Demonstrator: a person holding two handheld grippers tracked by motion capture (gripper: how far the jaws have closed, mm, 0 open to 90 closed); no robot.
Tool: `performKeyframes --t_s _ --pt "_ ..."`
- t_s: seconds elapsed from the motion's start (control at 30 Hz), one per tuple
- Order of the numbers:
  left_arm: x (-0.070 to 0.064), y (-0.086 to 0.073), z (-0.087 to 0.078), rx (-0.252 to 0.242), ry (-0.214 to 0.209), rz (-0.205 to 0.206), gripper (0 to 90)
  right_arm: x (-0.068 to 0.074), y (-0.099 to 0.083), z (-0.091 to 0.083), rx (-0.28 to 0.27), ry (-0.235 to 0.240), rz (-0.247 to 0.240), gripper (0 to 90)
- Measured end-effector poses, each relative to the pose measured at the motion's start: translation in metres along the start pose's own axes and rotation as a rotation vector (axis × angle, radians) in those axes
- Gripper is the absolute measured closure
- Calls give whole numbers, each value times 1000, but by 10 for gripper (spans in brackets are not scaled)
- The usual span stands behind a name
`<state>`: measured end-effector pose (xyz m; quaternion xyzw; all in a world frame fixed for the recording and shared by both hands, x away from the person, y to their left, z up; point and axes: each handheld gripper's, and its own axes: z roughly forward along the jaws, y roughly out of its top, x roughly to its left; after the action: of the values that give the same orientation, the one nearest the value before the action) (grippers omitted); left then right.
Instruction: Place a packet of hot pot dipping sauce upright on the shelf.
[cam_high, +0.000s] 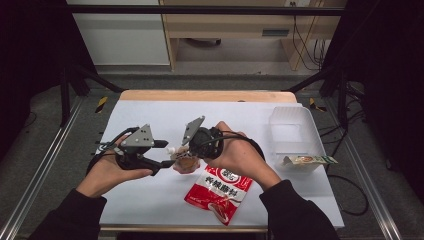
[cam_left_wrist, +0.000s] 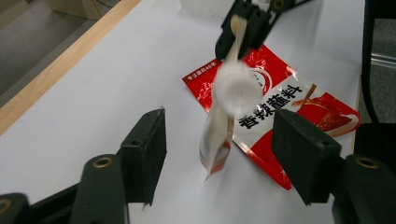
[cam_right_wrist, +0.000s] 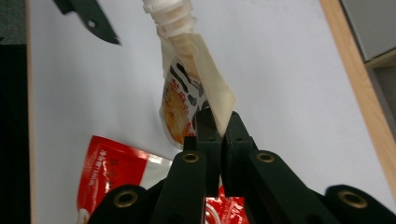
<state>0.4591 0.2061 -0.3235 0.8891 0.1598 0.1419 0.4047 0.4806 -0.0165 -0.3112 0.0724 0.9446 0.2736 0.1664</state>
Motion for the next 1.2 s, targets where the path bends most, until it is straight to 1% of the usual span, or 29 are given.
performKeyframes --t_s 0.13,0.17,0.2,0.23,0.27,0.3,0.33,0.37,0.4,0.43,0.47,0.57,0.6,0.63,0.67,0.7,0.73,0.77,0.8,0.83,0.87,0.93,0.97,1.03,1.07,1.1,1.13,1.17,1.2 --pt "1 -14 -1 7 28 -24 272 -12 -5 -6 -5 -23 1 884" --pt "1 -14 -1 7 28 -24 257 -12 -5 -6 -5 -23 1 884" --pt "1 -23 -1 6 45 -43 247 -18 -9 -9 -3 -34 10 884" --pt "1 -28 0 5 55 -54 229 -20 -10 -10 -2 -36 13 884" --pt "1 -28 0 5 55 -54 206 -20 -10 -10 -2 -36 13 884" --pt "2 -39 1 14 67 -66 201 -26 -15 -13 -1 -48 18 884" --pt "2 -45 2 11 73 -80 195 -28 -17 -14 -1 -53 19 884" --pt "2 -45 2 11 73 -80 182 -28 -17 -14 -1 -53 19 884" --pt "3 -54 4 15 87 -99 182 -31 -19 -16 0 -54 15 884" --pt "4 -62 5 22 98 -110 169 -35 -23 -18 1 -64 23 884" --pt "4 -70 7 26 107 -123 142 -39 -26 -21 -1 -73 30 884" --pt "3 -87 9 33 134 -145 121 -46 -32 -28 -9 -85 29 884" --pt "3 -93 10 32 147 -150 110 -48 -33 -30 -11 -90 39 884" --pt "2 -98 10 29 156 -155 103 -51 -35 -33 -12 -92 36 884" --pt "2 -98 10 29 156 -155 92 -51 -35 -33 -12 -92 36 884" --pt "2 -105 11 21 171 -169 80 -57 -39 -39 -16 -104 36 883" --pt "1 -113 11 14 184 -190 80 -59 -40 -42 -19 -110 38 883" --pt "0 -118 11 10 194 -198 78 -61 -41 -44 -21 -114 35 883" --pt "-1 -123 11 12 208 -199 73 -63 -43 -48 -24 -119 43 883" --pt "-2 -128 10 9 214 -205 72 -65 -45 -51 -25 -124 41 883" --pt "-2 -132 10 3 214 -217 73 -67 -47 -55 -32 -131 50 883" --pt "-3 -140 8 -8 223 -234 73 -71 -52 -61 -35 -140 63 883" --pt "-3 -144 7 -13 237 -239 72 -73 -54 -64 -32 -149 70 883" --pt "-3 -146 6 -11 245 -242 73 -77 -60 -71 -29 -165 78 883" --pt "-4 -150 4 -12 270 -243 71 -79 -64 -75 -25 -176 80 883" --pt "-4 -150 4 -12 270 -243 71 -81 -67 -78 -24 -184 83 883" --pt "-5 -154 1 -19 285 -254 71 -82 -70 -81 -23 -190 91 883" --pt "-5 -154 1 -19 285 -254 71 -82 -70 -81 -23 -190 91 883" --pt "-5 -156 0 -28 292 -263 71 -84 -74 -84 -23 -199 99 883"
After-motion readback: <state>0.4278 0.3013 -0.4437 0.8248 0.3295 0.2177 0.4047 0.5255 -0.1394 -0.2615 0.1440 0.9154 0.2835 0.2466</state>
